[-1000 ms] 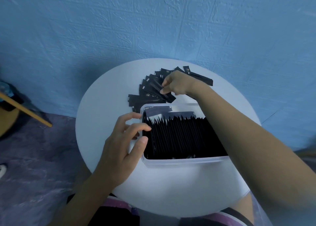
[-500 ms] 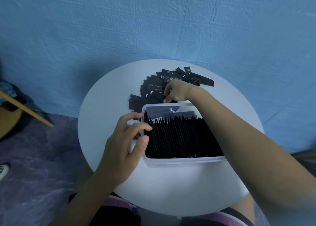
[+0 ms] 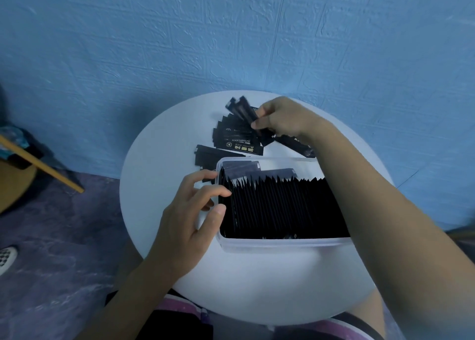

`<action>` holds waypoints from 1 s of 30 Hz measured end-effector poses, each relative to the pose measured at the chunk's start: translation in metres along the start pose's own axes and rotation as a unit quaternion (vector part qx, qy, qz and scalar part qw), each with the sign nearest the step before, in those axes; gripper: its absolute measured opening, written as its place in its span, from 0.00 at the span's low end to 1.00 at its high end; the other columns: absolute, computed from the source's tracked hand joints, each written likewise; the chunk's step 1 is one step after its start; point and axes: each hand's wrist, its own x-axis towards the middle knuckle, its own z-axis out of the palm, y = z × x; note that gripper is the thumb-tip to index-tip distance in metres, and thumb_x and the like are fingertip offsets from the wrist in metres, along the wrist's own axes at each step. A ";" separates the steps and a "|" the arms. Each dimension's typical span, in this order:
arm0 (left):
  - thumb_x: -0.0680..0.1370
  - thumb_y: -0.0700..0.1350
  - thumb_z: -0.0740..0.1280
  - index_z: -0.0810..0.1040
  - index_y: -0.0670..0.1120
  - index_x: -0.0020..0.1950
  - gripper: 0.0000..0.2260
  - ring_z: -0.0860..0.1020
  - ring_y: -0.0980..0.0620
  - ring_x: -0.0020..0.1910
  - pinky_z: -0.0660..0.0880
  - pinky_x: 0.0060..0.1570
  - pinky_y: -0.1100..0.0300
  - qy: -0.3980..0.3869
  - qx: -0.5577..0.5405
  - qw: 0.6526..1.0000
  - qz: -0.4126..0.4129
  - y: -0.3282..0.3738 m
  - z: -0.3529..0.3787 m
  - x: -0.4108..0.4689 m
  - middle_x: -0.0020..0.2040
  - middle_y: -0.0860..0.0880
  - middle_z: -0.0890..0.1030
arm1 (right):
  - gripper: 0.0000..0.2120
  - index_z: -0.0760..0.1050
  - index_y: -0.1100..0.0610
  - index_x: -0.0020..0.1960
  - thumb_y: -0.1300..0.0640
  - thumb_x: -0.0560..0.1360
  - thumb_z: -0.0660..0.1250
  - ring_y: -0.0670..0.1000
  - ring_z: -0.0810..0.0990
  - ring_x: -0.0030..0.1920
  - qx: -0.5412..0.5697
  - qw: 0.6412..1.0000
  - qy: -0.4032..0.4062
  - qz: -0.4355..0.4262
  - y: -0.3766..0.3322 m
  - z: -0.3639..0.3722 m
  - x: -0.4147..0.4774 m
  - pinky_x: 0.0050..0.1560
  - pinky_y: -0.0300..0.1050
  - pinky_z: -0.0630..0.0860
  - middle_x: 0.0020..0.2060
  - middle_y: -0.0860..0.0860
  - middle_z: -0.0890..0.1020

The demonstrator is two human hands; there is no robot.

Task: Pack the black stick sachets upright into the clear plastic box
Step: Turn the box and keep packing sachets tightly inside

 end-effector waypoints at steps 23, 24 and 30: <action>0.81 0.54 0.60 0.80 0.53 0.63 0.15 0.78 0.60 0.50 0.75 0.47 0.69 0.002 0.017 1.000 0.015 0.001 -0.002 -0.003 0.68 0.54 0.74 | 0.25 0.64 0.55 0.77 0.54 0.82 0.65 0.50 0.81 0.34 0.128 0.987 -0.090 0.024 -0.009 0.073 -0.139 0.34 0.46 0.82 0.37 0.53 0.76; 0.81 0.54 0.61 0.80 0.53 0.64 0.15 0.78 0.60 0.49 0.74 0.47 0.69 0.003 0.018 1.000 0.014 0.001 -0.002 -0.003 0.68 0.54 0.74 | 0.25 0.64 0.55 0.77 0.55 0.82 0.66 0.50 0.81 0.34 0.136 0.986 -0.096 0.026 -0.009 0.073 -0.140 0.34 0.45 0.81 0.38 0.53 0.77; 0.82 0.53 0.60 0.81 0.51 0.66 0.17 0.79 0.60 0.45 0.73 0.48 0.71 0.016 0.025 0.999 0.022 0.001 -0.003 -0.002 0.66 0.51 0.77 | 0.27 0.65 0.54 0.76 0.57 0.80 0.69 0.48 0.80 0.32 0.153 0.983 -0.099 0.030 -0.010 0.076 -0.135 0.34 0.44 0.81 0.39 0.56 0.78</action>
